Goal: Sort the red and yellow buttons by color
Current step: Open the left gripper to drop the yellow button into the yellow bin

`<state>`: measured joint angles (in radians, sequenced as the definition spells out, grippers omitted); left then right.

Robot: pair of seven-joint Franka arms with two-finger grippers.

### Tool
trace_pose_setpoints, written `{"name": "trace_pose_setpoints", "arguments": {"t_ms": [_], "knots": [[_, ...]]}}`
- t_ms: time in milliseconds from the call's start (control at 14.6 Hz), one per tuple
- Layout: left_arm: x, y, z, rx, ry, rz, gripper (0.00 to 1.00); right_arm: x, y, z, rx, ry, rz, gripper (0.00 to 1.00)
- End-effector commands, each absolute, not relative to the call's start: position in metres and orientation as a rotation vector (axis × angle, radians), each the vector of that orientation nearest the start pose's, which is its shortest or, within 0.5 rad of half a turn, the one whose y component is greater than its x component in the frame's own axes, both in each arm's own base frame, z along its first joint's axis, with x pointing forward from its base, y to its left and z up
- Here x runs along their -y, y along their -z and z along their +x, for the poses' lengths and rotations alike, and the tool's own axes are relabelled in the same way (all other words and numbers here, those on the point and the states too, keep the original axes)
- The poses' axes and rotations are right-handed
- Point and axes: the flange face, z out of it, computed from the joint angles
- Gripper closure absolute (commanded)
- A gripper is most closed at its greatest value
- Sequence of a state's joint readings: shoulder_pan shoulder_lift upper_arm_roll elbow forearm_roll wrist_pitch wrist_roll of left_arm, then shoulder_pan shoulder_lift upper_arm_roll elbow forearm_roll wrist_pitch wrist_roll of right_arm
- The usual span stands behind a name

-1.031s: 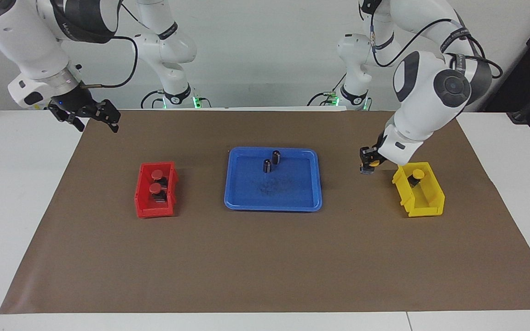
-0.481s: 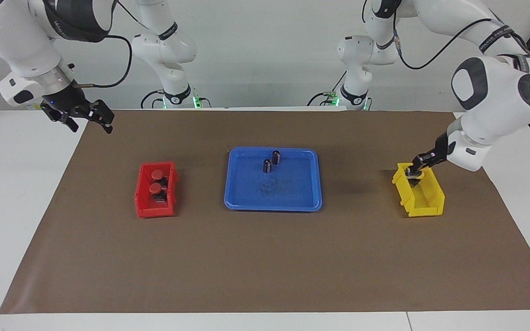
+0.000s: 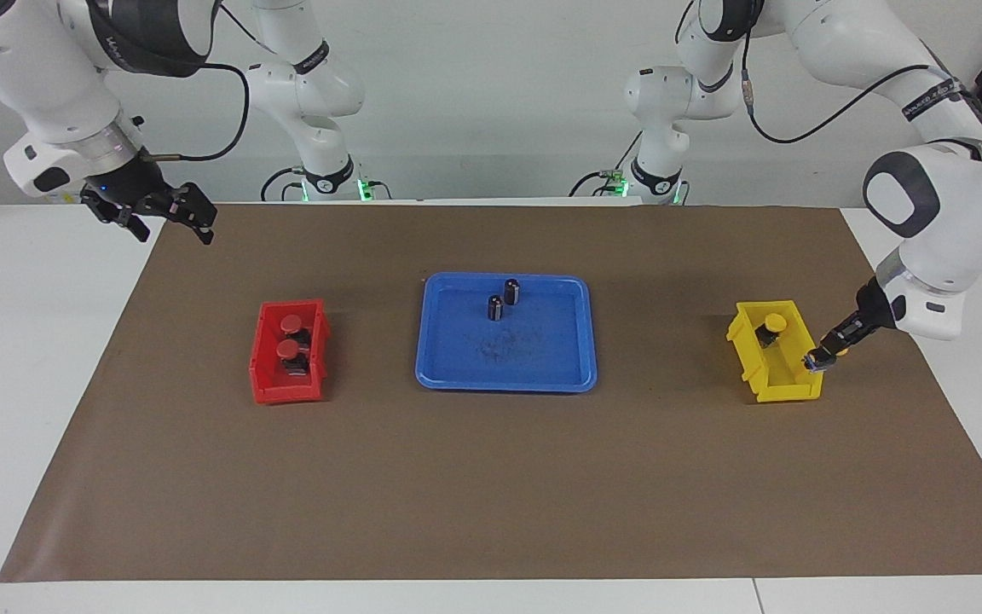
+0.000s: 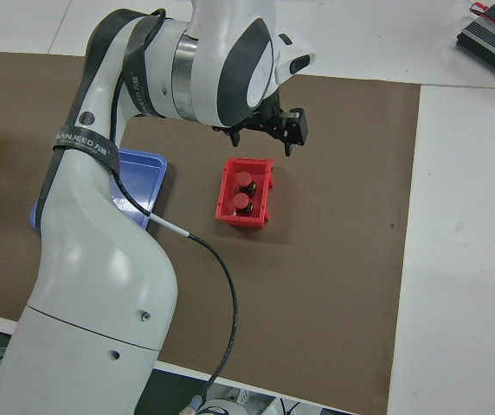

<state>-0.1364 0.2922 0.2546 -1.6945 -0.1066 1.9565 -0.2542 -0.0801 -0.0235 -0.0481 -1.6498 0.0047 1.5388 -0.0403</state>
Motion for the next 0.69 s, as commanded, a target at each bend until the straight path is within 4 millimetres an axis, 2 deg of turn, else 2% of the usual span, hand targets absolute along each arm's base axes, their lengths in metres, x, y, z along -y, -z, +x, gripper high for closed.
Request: {"name": "trace_pose_setpoints", "arguments": {"t_ms": [0, 137, 206, 344, 550, 618], "knots": [[-0.046, -0.401, 0.625, 0.621, -0.017, -3.102, 0.99, 0.067, -0.597, 0.534, -0.156, -0.162, -3.132, 0.00], [-0.042, -0.400, 0.624, 0.610, -0.028, -3.105, 0.99, 0.061, -0.597, 0.534, -0.139, -0.161, -3.132, 0.00], [-0.041, -0.399, 0.623, 0.598, -0.037, -3.107, 0.99, 0.052, -0.597, 0.535, -0.113, -0.162, -3.134, 0.00], [-0.038, -0.399, 0.621, 0.477, -0.056, -3.129, 0.99, 0.047, -0.597, 0.536, -0.098, -0.161, -3.134, 0.00], [-0.031, -0.380, 0.613, 0.298, -0.086, -3.151, 0.99, 0.043, -0.597, 0.536, -0.089, -0.161, -3.131, 0.00], [-0.029, -0.376, 0.611, 0.293, -0.088, -3.152, 0.99, 0.043, -0.597, 0.536, -0.089, -0.161, -3.131, 0.00]]}}
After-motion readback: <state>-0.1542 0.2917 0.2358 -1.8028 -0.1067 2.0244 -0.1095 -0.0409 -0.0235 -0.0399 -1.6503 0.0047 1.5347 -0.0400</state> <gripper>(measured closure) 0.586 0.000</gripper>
